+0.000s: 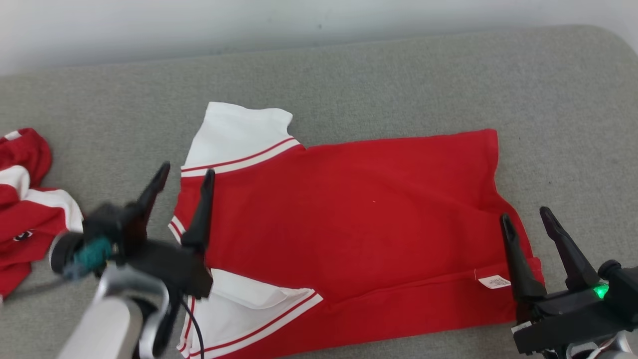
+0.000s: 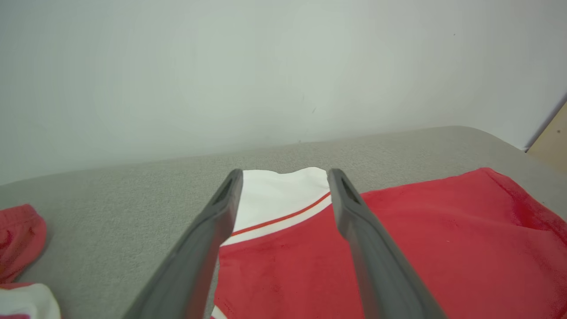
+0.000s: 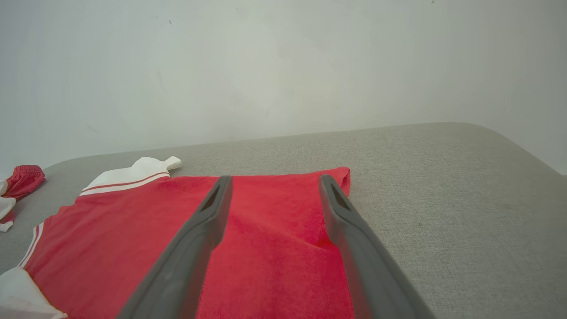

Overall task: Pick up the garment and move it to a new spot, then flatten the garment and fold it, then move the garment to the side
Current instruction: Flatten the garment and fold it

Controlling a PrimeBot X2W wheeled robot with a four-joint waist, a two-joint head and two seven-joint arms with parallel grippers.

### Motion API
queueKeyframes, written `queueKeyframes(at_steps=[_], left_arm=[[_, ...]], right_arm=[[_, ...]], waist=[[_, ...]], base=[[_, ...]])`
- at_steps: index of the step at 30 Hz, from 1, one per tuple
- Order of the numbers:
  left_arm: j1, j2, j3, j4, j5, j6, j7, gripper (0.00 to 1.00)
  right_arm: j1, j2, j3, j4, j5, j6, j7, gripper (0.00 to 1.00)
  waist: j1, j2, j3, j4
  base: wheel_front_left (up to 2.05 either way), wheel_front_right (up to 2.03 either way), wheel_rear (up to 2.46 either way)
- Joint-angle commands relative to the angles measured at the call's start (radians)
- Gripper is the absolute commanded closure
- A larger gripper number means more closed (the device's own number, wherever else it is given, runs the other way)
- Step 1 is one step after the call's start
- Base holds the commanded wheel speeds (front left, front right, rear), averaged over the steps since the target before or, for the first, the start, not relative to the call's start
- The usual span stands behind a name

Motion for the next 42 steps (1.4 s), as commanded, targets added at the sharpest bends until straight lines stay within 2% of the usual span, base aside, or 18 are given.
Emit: queueKeyframes(at_steps=[1, 3, 4, 9, 18, 22, 31, 38, 39, 41, 42], left_arm=[[-0.071, 0.012, 0.003, 0.053, -0.026, -0.029, 0.028, 0.0], [-0.16, 0.018, 0.003, 0.129, -0.043, -0.066, 0.066, 0.0], [-0.16, 0.018, 0.003, 0.129, -0.043, -0.066, 0.066, 0.0], [-0.352, 0.025, 0.013, 0.35, -0.105, -0.146, 0.153, 0.0], [-0.586, 0.054, 0.03, 0.658, -0.158, -0.225, 0.244, 0.0], [-0.65, 0.073, 0.035, 0.757, -0.152, -0.231, 0.252, 0.0], [-0.714, 0.103, 0.035, 0.892, -0.126, -0.2, 0.233, 0.0], [-0.737, 0.072, 0.011, 0.921, -0.139, -0.19, 0.306, 0.0], [-0.741, 0.071, 0.01, 0.916, -0.141, -0.187, 0.312, 0.04], [-0.747, 0.069, 0.008, 0.906, -0.145, -0.186, 0.324, 0.36], [-0.747, 0.067, 0.009, 0.899, -0.148, -0.187, 0.324, 0.56]], right_arm=[[-0.022, -0.005, 0.012, 0.002, 0.009, -0.001, -0.012, 0.0], [-0.041, -0.007, 0.029, 0.009, 0.013, -0.001, -0.022, 0.0], [-0.041, -0.007, 0.029, 0.009, 0.013, -0.001, -0.022, 0.0], [-0.095, -0.009, 0.069, 0.043, 0.031, -0.001, -0.056, 0.0], [-0.187, -0.002, 0.147, 0.121, 0.063, -0.001, -0.126, 0.0], [-0.215, 0.001, 0.165, 0.149, 0.073, -0.001, -0.148, 0.0], [-0.235, -0.004, 0.165, 0.194, 0.09, -0.001, -0.176, 0.0], [-0.238, -0.021, 0.13, 0.2, 0.082, -0.001, -0.171, 0.0], [-0.237, -0.022, 0.127, 0.198, 0.08, -0.001, -0.169, 0.0], [-0.236, -0.024, 0.122, 0.195, 0.079, -0.001, -0.167, 0.0], [-0.236, -0.023, 0.121, 0.194, 0.079, -0.001, -0.165, 0.0]], waist=[[0.0, -0.0001, 0.047, -0.035], [0.0, -0.0001, 0.074, -0.057], [0.0, -0.0001, 0.074, -0.057], [0.0, -0.0001, 0.132, -0.114], [0.0, -0.0001, 0.22, -0.209], [0.0, -0.0001, 0.245, -0.236], [0.0, -0.0001, 0.268, -0.242], [0.0, -0.0001, 0.264, -0.215], [0.0, -0.0001, 0.263, -0.212], [0.0, -0.0001, 0.26, -0.209], [0.0, -0.0001, 0.259, -0.208]], base=[[0.0, 0.0, 0.0], [0.0, 0.0, 0.0], [0.0, 0.0, 0.0], [0.0, 0.0, 0.0], [0.0, 0.0, 0.0], [0.0, 0.0, 0.0], [0.0, 0.0, 0.0], [0.0, 0.0, 0.0], [0.0, 0.0, 0.0], [0.0, 0.0, 0.0], [0.0, 0.0, 0.0]])
